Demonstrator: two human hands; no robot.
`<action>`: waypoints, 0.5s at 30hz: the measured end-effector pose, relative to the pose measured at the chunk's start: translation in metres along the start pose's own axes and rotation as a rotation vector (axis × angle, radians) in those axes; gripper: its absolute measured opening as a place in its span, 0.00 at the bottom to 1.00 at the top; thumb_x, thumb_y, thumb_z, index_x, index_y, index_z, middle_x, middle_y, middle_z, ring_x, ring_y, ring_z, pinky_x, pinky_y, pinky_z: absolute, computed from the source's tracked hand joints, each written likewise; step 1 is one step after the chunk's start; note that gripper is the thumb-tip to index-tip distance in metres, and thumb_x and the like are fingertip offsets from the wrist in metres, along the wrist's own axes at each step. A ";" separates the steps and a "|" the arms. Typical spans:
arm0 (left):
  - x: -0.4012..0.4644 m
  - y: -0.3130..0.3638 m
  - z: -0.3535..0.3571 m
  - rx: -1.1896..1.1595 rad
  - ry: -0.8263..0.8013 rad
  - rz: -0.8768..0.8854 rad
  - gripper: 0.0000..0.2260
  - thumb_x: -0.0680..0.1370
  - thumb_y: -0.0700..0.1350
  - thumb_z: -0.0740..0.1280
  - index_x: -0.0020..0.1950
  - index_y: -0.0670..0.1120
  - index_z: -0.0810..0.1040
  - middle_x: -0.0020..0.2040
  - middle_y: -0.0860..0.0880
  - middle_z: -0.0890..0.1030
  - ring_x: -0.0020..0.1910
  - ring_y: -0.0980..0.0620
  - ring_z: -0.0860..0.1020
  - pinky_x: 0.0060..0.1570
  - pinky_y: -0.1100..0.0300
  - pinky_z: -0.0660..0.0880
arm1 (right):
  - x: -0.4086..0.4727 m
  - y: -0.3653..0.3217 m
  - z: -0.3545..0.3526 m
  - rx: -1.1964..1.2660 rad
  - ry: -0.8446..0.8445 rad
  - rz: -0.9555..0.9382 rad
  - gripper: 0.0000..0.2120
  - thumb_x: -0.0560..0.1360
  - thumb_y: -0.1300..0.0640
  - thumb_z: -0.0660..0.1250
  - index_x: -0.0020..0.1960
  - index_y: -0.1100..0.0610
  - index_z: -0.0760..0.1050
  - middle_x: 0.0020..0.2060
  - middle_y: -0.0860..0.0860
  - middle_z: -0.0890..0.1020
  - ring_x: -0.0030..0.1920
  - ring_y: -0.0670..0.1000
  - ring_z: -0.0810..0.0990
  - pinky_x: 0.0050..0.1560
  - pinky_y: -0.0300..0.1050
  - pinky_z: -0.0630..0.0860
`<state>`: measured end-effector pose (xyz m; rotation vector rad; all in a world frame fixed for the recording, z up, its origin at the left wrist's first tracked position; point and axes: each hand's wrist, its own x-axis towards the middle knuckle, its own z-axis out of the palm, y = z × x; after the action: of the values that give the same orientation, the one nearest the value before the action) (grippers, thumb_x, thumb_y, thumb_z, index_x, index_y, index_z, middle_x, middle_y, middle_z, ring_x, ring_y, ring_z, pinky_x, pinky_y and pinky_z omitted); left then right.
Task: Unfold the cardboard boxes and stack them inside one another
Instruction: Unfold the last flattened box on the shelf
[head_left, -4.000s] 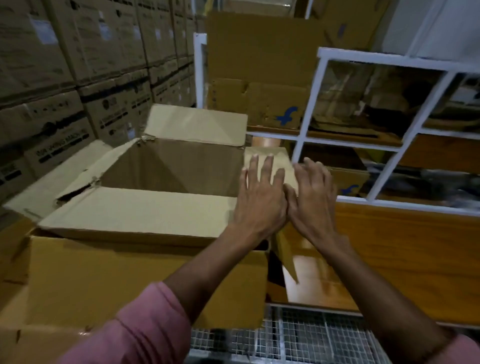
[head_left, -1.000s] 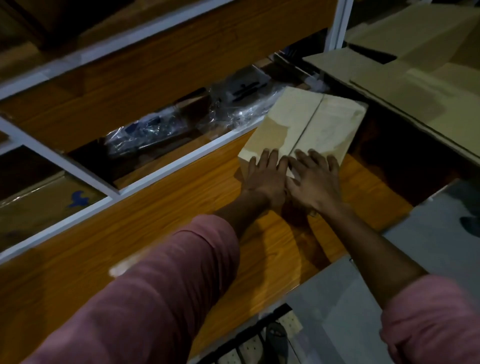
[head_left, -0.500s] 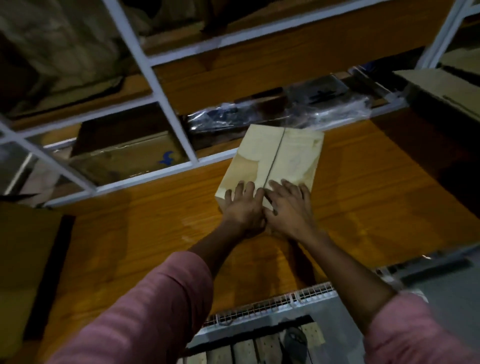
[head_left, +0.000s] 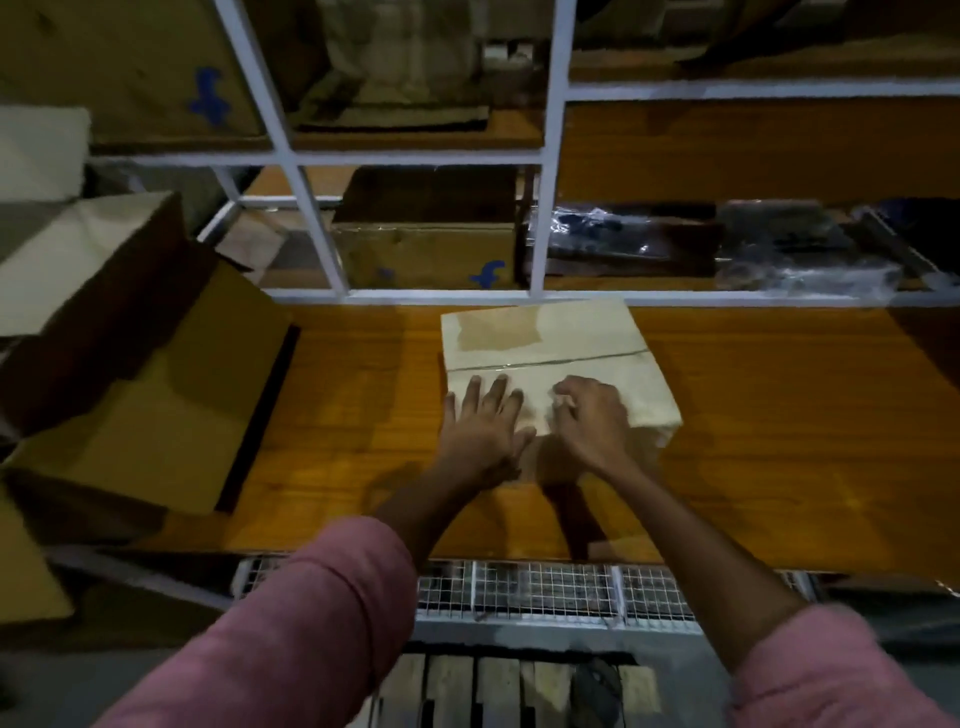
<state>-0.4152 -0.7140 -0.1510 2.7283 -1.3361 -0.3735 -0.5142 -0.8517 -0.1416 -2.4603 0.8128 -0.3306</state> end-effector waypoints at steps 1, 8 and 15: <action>-0.003 -0.007 0.001 0.004 0.007 0.019 0.29 0.85 0.63 0.45 0.84 0.53 0.48 0.84 0.51 0.41 0.82 0.42 0.38 0.78 0.34 0.42 | -0.003 0.006 -0.001 -0.077 0.002 0.003 0.13 0.80 0.54 0.64 0.63 0.53 0.79 0.65 0.54 0.79 0.66 0.59 0.73 0.66 0.56 0.70; 0.008 -0.041 -0.006 -0.087 -0.014 0.039 0.25 0.87 0.58 0.45 0.84 0.56 0.50 0.84 0.54 0.40 0.81 0.44 0.34 0.77 0.32 0.42 | 0.006 0.036 -0.016 -0.219 -0.028 0.081 0.17 0.81 0.47 0.64 0.69 0.48 0.75 0.76 0.53 0.68 0.76 0.59 0.59 0.72 0.61 0.60; 0.051 -0.046 -0.014 -0.075 0.182 -0.043 0.19 0.84 0.58 0.56 0.73 0.53 0.66 0.80 0.46 0.58 0.80 0.40 0.51 0.75 0.33 0.54 | 0.063 0.048 -0.015 -0.118 -0.060 0.087 0.22 0.80 0.43 0.66 0.69 0.53 0.71 0.73 0.57 0.61 0.73 0.63 0.60 0.69 0.59 0.66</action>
<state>-0.3461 -0.7262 -0.1546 2.6588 -1.1945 -0.1698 -0.4930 -0.9287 -0.1517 -2.5207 0.9349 -0.1813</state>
